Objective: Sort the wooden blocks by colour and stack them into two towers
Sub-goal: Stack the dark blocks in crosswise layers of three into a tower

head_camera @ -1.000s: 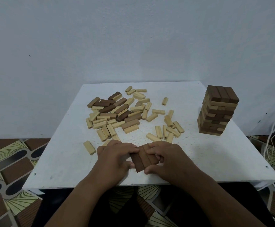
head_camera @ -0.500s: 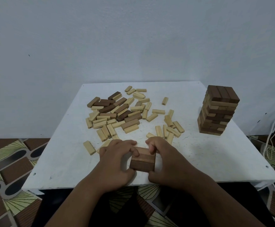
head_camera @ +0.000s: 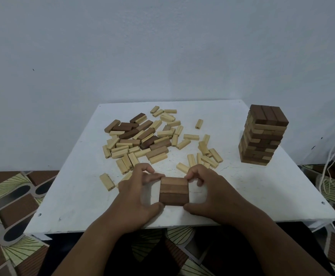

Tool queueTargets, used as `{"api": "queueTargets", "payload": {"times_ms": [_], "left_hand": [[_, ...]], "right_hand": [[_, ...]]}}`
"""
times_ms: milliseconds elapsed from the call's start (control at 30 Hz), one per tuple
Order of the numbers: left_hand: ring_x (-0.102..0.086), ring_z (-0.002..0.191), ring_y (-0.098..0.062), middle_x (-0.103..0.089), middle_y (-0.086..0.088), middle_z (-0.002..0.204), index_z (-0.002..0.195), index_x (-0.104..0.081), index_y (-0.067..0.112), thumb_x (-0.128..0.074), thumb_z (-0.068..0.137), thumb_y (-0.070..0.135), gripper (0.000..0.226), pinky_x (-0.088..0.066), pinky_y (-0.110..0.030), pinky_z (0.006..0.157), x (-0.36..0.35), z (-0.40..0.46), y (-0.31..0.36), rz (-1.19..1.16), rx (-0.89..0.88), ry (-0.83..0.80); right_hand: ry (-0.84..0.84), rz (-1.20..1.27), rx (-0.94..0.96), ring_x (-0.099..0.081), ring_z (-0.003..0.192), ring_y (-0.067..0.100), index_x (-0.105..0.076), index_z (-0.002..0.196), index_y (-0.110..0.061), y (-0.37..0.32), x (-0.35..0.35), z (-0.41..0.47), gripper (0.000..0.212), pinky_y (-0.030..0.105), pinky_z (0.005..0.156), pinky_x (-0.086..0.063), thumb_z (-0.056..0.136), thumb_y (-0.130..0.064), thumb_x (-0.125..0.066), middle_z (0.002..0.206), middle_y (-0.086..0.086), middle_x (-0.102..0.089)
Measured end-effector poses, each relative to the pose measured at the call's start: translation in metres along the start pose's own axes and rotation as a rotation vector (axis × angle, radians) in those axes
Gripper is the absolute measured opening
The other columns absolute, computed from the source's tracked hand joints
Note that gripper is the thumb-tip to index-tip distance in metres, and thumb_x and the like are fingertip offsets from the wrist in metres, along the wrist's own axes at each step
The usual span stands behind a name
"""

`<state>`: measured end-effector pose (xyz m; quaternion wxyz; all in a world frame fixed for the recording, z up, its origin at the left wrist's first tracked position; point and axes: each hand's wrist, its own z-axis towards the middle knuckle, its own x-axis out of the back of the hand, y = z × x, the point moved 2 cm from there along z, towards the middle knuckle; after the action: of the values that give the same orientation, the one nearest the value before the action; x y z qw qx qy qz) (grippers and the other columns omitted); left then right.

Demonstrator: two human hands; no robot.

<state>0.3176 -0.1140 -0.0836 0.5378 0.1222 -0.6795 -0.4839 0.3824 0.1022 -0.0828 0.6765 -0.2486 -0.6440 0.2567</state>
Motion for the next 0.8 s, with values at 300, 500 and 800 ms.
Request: {"api": "queueTargets", "payload": {"times_ms": [300, 500, 800], "left_hand": [[-0.049, 0.133, -0.008, -0.065, 0.01, 0.13, 0.112, -0.03, 0.028, -0.075, 0.077, 0.012, 0.06, -0.029, -0.057, 0.115, 0.012, 0.023, 0.044, -0.536, -0.106, 0.163], [-0.05, 0.133, -0.023, -0.064, 0.008, 0.132, 0.107, -0.033, 0.036, -0.075, 0.074, 0.014, 0.058, -0.033, -0.062, 0.111, 0.009, 0.06, 0.096, -0.613, -0.223, 0.168], [-0.048, 0.129, -0.006, -0.063, 0.029, 0.125, 0.11, -0.028, 0.034, -0.071, 0.088, 0.011, 0.053, -0.034, -0.052, 0.111, -0.032, 0.115, 0.171, -0.475, -0.272, 0.071]], "right_hand": [[0.334, 0.42, 0.058, -0.054, 0.075, 0.005, -0.053, 0.112, -0.03, -0.029, 0.046, -0.003, 0.048, 0.017, 0.065, -0.043, 0.078, -0.013, -0.081, 0.098, -0.017, -0.07], [0.544, 0.376, 0.066, -0.061, 0.09, 0.001, -0.055, 0.111, -0.035, -0.036, 0.097, -0.006, 0.044, 0.014, 0.073, -0.041, 0.08, -0.015, -0.08, 0.104, -0.028, -0.067], [0.688, 0.364, 0.059, -0.064, 0.108, 0.0, -0.051, 0.107, -0.028, 0.007, 0.17, -0.018, 0.039, 0.011, 0.084, -0.047, 0.084, -0.008, -0.075, 0.108, -0.021, -0.072]]}}
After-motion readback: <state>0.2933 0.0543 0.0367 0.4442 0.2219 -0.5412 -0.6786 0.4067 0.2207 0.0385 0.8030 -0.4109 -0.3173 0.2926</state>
